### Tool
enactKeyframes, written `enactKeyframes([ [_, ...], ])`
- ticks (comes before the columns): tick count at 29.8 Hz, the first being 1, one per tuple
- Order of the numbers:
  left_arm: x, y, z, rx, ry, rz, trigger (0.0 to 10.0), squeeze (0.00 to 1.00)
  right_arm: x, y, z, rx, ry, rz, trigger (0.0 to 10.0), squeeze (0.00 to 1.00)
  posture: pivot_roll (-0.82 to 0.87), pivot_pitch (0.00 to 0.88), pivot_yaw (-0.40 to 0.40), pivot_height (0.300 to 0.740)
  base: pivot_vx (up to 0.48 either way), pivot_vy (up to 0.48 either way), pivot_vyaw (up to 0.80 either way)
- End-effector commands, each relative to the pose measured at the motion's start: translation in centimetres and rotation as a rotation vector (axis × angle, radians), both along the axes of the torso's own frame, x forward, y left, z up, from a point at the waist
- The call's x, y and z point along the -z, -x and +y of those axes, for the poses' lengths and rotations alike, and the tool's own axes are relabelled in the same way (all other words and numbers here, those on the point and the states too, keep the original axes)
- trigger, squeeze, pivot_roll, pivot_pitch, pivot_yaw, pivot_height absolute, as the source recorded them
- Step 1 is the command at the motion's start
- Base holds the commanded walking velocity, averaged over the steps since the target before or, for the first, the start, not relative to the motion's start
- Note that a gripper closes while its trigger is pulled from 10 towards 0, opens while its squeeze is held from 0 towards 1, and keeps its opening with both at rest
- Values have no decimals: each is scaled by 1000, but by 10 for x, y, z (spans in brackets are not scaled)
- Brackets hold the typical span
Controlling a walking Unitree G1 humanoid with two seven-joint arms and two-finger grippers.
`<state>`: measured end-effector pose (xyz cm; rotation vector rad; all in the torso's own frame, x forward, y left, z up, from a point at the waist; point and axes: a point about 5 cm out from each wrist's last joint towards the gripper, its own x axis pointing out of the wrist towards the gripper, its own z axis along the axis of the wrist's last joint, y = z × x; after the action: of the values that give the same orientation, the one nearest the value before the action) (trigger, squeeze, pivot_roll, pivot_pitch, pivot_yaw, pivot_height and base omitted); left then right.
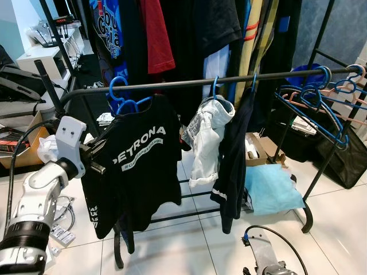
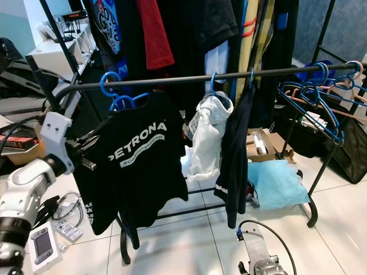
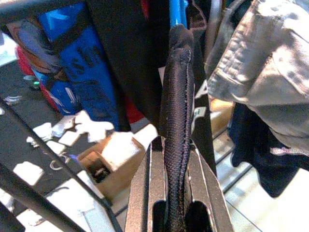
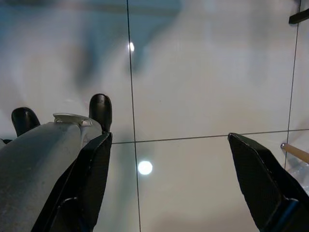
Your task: Hang hanger
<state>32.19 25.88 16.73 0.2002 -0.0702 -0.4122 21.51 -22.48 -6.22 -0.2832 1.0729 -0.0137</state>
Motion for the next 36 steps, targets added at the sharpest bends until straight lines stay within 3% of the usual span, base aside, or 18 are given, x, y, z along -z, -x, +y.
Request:
enactKeyframes([
  [1,-10,3,5,23,3,-24,9020,0,1,0,4,-14,1,1,10000,0,-101,0,59,740,0,0,0],
  [2,-10,9,6,73,-11,-4,9843,0,1,0,4,-13,0,0,10000,0,-98,0,60,740,0,0,0],
  [5,-9,16,9,119,-30,26,10000,0,1,0,4,-13,-1,0,10000,0,-94,0,60,740,0,0,0],
  [9,-3,43,28,196,-66,167,10000,0,1,0,4,-14,-4,-6,10000,0,-88,0,61,740,-76,0,0],
  [17,-5,59,39,215,-66,205,10000,0,-1,-3,8,46,-117,-131,10000,0,-74,0,39,740,-436,0,0],
  [20,-10,69,42,252,-60,225,10000,0,-4,-7,16,73,-278,-232,10000,0,-68,0,34,740,-451,0,0],
  [22,-12,71,41,266,-55,228,10000,0,-5,-8,17,72,-310,-253,10000,0,-68,0,34,740,-394,0,0],
  [27,-15,70,26,359,-28,221,10000,0,-15,-18,26,87,-515,-386,10000,0,-74,0,36,740,-373,0,0],
  [30,-15,69,19,384,-25,220,10000,0,-22,-24,25,64,-547,-437,10000,0,-74,0,36,740,-326,0,0],
  [31,-15,66,13,406,-15,208,10000,0,-69,-65,-3,-27,-610,-607,10000,0,-77,0,40,740,0,0,0],
  [32,-16,66,11,410,-12,205,10000,0,-84,-74,-11,-57,-625,-653,10000,0,-77,0,40,740,0,0,0],
  [35,-16,65,10,413,-11,203,10000,0,-91,-79,-14,-73,-633,-677,10000,0,-77,0,40,740,0,0,0],
  [36,-19,64,3,450,-5,195,10000,0,-109,-82,-23,-170,-683,-716,10000,0,-81,0,44,740,0,0,0],
])
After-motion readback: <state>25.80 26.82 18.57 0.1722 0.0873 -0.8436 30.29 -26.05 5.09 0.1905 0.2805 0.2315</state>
